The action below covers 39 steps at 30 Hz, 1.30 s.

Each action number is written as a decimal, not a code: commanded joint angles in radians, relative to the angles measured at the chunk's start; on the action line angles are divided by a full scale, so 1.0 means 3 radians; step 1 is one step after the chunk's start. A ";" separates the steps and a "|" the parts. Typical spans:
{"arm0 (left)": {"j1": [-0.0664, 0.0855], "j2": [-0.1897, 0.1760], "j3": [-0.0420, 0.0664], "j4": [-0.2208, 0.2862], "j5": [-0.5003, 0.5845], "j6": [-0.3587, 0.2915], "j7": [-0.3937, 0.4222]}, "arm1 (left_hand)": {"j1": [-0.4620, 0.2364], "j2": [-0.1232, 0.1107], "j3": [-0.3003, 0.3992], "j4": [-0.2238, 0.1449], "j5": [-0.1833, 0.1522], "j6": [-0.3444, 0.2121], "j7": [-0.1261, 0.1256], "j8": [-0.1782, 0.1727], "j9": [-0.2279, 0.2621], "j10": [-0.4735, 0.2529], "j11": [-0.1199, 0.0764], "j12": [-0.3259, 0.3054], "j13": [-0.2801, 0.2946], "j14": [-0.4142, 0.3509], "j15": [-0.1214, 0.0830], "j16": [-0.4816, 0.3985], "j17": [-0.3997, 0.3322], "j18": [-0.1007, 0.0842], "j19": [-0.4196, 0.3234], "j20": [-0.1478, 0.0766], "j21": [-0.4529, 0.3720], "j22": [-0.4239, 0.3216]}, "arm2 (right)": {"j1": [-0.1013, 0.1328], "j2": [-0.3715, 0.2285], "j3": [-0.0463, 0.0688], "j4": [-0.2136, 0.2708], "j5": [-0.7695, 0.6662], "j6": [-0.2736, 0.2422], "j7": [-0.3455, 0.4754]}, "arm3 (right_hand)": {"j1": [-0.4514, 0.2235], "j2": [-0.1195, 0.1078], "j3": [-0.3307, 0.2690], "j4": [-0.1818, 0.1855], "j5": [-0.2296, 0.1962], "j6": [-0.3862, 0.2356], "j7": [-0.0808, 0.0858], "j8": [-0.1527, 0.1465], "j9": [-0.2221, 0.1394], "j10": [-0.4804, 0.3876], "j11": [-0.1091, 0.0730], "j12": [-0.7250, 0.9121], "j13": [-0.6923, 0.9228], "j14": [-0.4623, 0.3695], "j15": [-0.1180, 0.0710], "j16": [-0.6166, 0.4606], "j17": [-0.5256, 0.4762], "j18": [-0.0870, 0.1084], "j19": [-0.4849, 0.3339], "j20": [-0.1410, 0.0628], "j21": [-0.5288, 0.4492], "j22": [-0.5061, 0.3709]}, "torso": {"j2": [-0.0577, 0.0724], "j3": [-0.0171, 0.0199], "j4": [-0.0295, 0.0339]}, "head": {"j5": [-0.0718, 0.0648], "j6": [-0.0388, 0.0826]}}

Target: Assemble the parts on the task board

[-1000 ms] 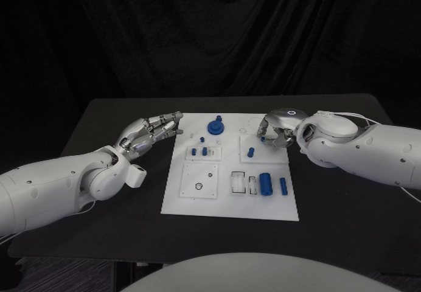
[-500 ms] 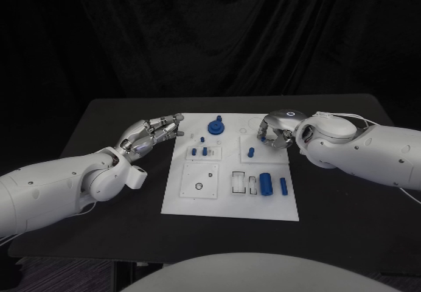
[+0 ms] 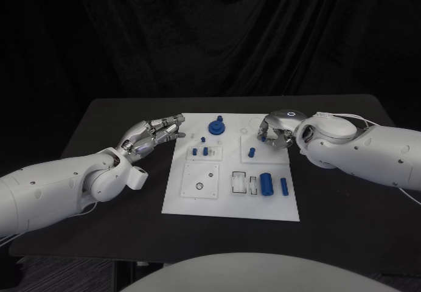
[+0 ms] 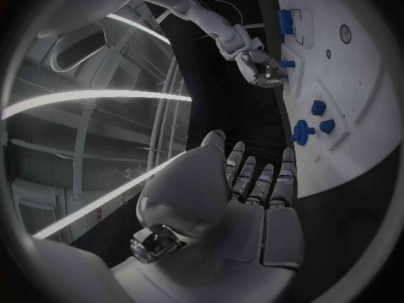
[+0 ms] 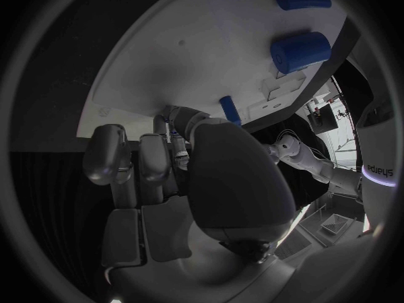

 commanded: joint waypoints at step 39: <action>-0.0043 0.0017 0.0004 -0.0033 0.0026 0.0094 0.0271 | 0.0025 0.0007 0.0016 -0.0010 0.0071 -0.0040 0.0014 -0.0004 -0.0002 -0.0033 0.0027 -0.0018 0.0000 0.0014 0.0030 0.0013 0.0000 -0.0046 0.0043 -0.0006 0.0021 -0.0036 | 0.0389 -0.0229 -0.0004 0.0638 -0.0039 -0.0246 -0.0086 | -0.0052 0.0038 -0.0106 0.0025 -0.0161 0.0069 -0.0005 0.0075 0.0148 0.0122 -0.0014 -0.0013 -0.0082 0.0093 -0.0006 0.0172 0.0185 -0.0007 0.0079 -0.0015 0.0235 0.0544 | -0.0005 -0.0007 -0.0001 | 0.0098 0.0000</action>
